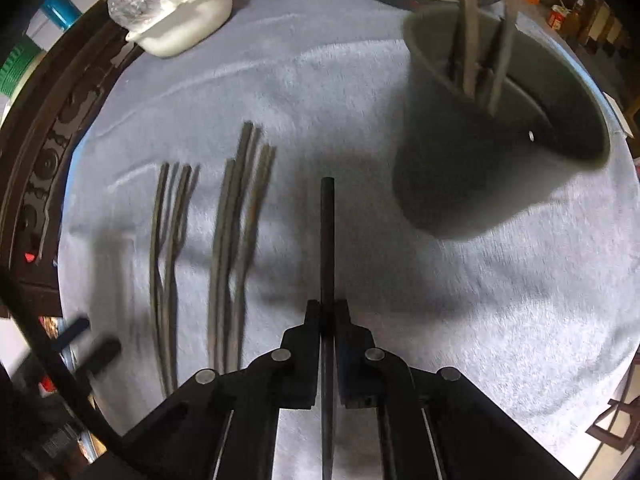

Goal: Organize utensils
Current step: 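Grasp another chopstick with the right tool while the left tool grasps one too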

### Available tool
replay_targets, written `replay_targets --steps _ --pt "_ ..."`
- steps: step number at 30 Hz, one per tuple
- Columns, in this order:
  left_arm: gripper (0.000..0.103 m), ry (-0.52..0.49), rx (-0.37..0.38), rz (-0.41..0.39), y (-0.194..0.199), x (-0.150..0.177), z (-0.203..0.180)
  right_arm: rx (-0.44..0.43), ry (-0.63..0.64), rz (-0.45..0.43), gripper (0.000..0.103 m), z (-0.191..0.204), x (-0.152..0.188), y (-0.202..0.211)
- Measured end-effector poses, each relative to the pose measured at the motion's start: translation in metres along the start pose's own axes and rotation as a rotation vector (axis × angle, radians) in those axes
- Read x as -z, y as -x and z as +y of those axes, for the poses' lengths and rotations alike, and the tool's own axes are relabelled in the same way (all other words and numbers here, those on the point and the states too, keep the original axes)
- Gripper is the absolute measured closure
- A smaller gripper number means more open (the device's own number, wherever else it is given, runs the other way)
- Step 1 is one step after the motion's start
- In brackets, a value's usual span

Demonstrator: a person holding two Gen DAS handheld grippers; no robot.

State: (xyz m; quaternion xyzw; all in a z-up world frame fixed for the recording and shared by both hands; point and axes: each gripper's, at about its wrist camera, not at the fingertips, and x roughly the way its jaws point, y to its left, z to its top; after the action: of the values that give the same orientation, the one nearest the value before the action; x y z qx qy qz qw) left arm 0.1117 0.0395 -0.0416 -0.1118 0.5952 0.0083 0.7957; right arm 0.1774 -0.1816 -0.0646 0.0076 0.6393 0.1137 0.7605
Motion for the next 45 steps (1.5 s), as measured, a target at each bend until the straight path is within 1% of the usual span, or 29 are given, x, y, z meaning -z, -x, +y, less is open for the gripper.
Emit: replay_targets --steps 1,2,3,5,7,8,10,12,14,15,16,17,21,23,25,26,30,34,36,38,39,41,43,45 --pt "0.036 0.012 0.002 0.023 -0.004 -0.005 -0.001 -0.007 -0.003 0.004 0.096 -0.004 0.003 -0.001" --pt "0.039 0.026 0.008 0.05 -0.01 -0.012 -0.002 -0.018 -0.007 -0.004 0.096 -0.009 0.007 -0.001" --pt "0.04 0.032 0.012 0.07 -0.012 -0.012 -0.006 -0.026 -0.014 -0.006 0.096 -0.012 0.009 0.0" --pt "0.045 0.05 0.017 0.104 -0.02 -0.021 -0.007 -0.04 -0.017 -0.012 0.096 -0.022 0.017 0.002" --pt "0.048 0.06 0.015 0.12 -0.024 -0.028 -0.009 -0.049 -0.018 -0.016 0.096 -0.026 0.017 0.001" --pt "0.052 0.067 0.009 0.133 -0.027 -0.03 -0.01 -0.053 -0.016 -0.018 0.096 -0.027 0.017 0.002" --pt "0.054 0.068 0.022 0.149 -0.028 -0.03 -0.013 -0.062 -0.016 -0.021 0.096 -0.03 0.019 0.002" --pt "0.059 0.058 0.003 0.153 -0.031 -0.033 -0.017 -0.074 -0.02 -0.023 0.096 -0.032 0.02 0.002" --pt "0.073 0.057 -0.027 0.15 -0.034 -0.036 -0.02 -0.083 -0.022 -0.024 0.096 -0.034 0.021 0.003" --pt "0.077 0.05 -0.021 0.153 -0.035 -0.038 -0.023 -0.087 -0.021 -0.024 0.096 -0.039 0.019 0.004" --pt "0.089 0.04 -0.004 0.164 -0.036 -0.039 -0.025 -0.089 -0.021 -0.024 0.096 -0.037 0.017 0.001" --pt "0.097 0.025 -0.001 0.178 -0.037 -0.039 -0.027 -0.091 -0.02 -0.023 0.096 -0.037 0.015 -0.001" --pt "0.097 -0.048 -0.017 0.202 -0.036 -0.036 -0.031 -0.085 0.004 -0.005 0.095 -0.034 0.012 0.009" --pt "0.096 -0.107 -0.02 0.235 -0.039 -0.035 -0.036 -0.073 0.029 0.017 0.095 -0.029 0.006 0.007" --pt "0.095 -0.155 -0.017 0.295 -0.041 -0.033 -0.038 -0.053 0.066 0.053 0.095 -0.026 0.004 0.006" --pt "0.094 -0.168 -0.02 0.334 -0.045 -0.033 -0.039 -0.043 0.085 0.075 0.094 -0.023 0.002 0.005" --pt "0.093 -0.191 -0.006 0.377 -0.051 -0.04 -0.043 -0.018 0.117 0.153 0.094 -0.016 -0.008 0.001" --pt "0.093 -0.204 0.005 0.41 -0.059 -0.055 -0.045 0.029 0.169 0.199 0.093 -0.005 -0.014 -0.003" --pt "0.095 -0.214 0.01 0.411 -0.059 -0.063 -0.047 0.055 0.189 0.213 0.094 0.004 -0.019 -0.006" --pt "0.096 -0.207 0.025 0.402 -0.06 -0.067 -0.047 0.069 0.196 0.209 0.096 0.011 -0.02 -0.006" --pt "0.096 -0.2 0.032 0.394 -0.052 -0.06 -0.04 0.061 0.192 0.199 0.096 0.011 -0.019 -0.005" --pt "0.096 -0.18 0.042 0.355 -0.044 -0.057 -0.032 0.02 0.162 0.171 0.096 0.021 -0.013 -0.005" --pt "0.096 -0.152 0.076 0.314 -0.032 -0.049 -0.016 -0.023 0.126 0.117 0.096 0.014 -0.002 0.006" --pt "0.097 -0.122 0.091 0.25 -0.016 -0.047 -0.007 -0.056 0.098 0.05 0.096 0.009 0.006 0.021"
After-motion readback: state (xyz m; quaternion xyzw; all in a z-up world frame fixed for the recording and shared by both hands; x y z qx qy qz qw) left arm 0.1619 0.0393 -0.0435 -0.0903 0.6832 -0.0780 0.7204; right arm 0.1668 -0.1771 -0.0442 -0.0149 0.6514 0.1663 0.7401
